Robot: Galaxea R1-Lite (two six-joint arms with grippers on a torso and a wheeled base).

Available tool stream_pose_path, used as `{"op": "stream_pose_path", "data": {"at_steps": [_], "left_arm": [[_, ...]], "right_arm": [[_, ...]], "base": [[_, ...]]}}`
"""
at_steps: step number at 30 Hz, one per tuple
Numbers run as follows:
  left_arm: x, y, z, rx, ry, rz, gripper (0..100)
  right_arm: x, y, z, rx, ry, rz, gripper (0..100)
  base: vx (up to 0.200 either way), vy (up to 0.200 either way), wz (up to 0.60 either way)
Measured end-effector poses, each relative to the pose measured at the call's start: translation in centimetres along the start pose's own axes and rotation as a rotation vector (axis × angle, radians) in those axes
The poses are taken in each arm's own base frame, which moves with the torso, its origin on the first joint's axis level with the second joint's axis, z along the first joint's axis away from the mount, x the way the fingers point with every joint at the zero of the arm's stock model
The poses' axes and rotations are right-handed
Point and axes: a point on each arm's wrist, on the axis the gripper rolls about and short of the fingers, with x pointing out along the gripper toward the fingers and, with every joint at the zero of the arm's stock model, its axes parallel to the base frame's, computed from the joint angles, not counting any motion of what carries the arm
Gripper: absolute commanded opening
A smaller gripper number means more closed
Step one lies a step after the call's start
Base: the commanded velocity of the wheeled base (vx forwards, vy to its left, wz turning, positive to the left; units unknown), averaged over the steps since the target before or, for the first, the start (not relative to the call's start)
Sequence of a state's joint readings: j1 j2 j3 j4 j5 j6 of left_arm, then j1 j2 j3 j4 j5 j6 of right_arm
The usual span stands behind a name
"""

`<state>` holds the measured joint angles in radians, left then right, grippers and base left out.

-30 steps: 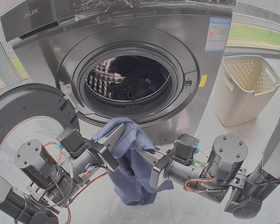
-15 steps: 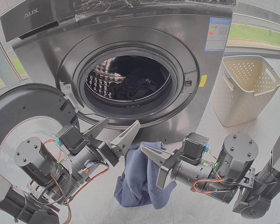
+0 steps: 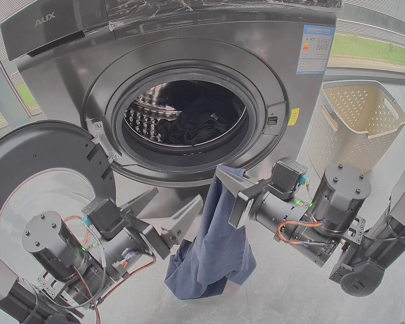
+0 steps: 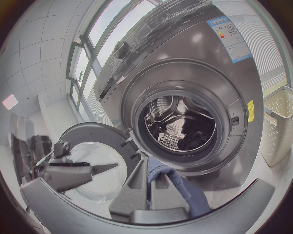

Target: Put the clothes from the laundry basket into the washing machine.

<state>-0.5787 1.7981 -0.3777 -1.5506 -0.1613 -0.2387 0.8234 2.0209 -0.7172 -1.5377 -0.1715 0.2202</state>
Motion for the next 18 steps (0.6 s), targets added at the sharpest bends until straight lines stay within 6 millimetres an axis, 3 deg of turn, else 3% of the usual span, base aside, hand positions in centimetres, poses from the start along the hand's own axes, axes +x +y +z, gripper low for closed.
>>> {"op": "stream_pose_path", "data": {"at_steps": [9,18], "left_arm": [[-1.8,-0.8,-3.5,0.099,0.176,-0.045,100],[1.4,-0.5,-5.7,0.156,0.198,-0.062,100]], "right_arm": [[2.2,-0.5,0.4,0.004,-0.054,-0.037,0],[2.8,0.4,0.3,0.01,-0.061,-0.018,0]], "base": [[0.0,0.0,0.0],[0.0,0.0,0.0]]}}
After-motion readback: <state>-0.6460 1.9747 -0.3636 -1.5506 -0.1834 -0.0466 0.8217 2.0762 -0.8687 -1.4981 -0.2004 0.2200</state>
